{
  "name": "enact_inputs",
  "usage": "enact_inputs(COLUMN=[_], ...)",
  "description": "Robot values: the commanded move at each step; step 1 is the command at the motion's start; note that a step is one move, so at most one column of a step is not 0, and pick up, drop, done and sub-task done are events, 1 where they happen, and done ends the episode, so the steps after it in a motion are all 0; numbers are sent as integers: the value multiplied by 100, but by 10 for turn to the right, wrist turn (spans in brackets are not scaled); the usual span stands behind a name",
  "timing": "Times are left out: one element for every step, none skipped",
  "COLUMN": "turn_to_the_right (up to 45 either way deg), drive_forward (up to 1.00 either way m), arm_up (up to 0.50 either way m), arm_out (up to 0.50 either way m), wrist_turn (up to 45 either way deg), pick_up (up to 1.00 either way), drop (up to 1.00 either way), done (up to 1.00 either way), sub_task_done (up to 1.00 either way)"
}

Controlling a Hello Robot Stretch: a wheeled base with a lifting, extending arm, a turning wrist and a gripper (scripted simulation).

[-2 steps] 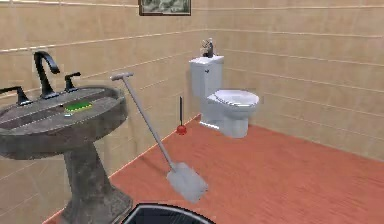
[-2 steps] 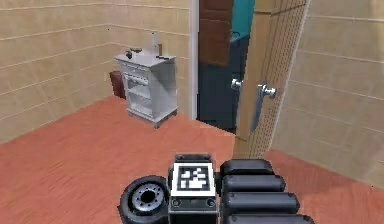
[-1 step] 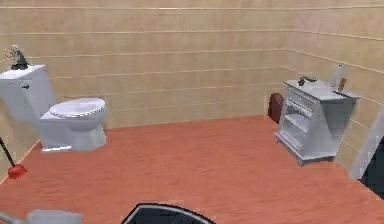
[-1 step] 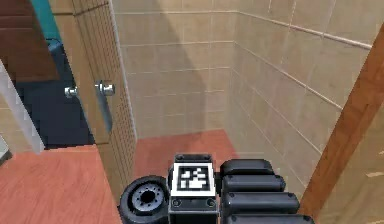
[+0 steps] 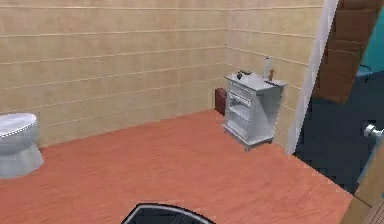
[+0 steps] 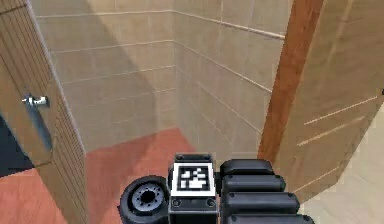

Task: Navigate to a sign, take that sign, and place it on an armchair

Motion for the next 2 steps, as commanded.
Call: enact_inputs(turn_to_the_right=[0, 420], drive_forward=[65, 0], arm_up=[0, 0], arm_out=[0, 0], wrist_turn=[0, 0], pick_up=[0, 0], drop=[0, 0], done=[0, 0], sub_task_done=[0, 0])
